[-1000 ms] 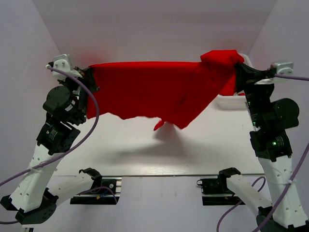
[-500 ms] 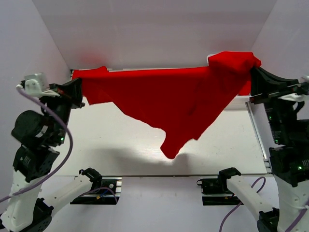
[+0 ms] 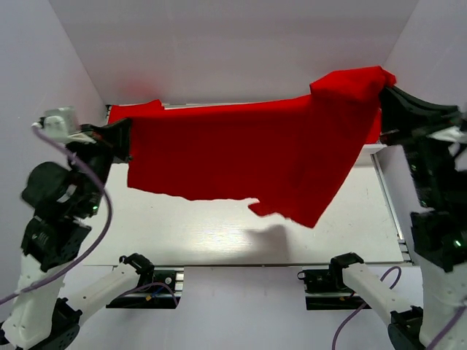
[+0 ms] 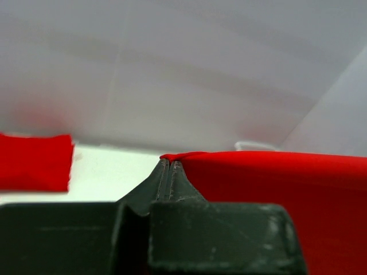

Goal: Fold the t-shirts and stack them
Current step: Flatten out the tshirt

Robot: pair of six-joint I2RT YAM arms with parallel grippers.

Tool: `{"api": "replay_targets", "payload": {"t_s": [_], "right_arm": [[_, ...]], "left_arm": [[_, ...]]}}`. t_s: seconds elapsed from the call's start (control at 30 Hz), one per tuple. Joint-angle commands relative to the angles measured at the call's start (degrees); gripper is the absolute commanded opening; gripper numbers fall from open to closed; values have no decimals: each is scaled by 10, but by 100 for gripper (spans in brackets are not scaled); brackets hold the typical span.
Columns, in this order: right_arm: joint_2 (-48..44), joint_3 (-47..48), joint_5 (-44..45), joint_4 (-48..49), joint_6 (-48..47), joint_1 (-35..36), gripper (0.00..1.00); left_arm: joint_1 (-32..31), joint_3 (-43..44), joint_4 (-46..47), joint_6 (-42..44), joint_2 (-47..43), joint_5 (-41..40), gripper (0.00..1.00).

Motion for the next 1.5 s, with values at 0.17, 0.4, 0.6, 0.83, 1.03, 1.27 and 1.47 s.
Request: {"api": "replay_targets", "payload": {"t_s": [0.17, 0.4, 0.6, 0.83, 1.03, 1.27, 1.47], "right_arm": [[163, -135, 110, 127, -2, -9, 0], [414, -196, 99, 210, 43, -18, 0], [696, 36, 98, 80, 61, -25, 38], [723, 112, 59, 21, 59, -21, 90], [567, 3, 31, -24, 86, -18, 90], [363, -273, 9, -6, 160, -18, 90], [199, -415, 7, -44, 202, -18, 90]], "left_arm": [[9, -148, 31, -51, 126, -130, 0], [71, -210, 54, -112, 348, -149, 0], [144, -56, 57, -82, 635, -98, 58], [197, 110, 16, -29, 720, -7, 100], [209, 42, -74, -94, 613, -1, 100], [209, -228, -40, -178, 420, 78, 100], [209, -370, -3, -228, 349, 112, 95]]}}
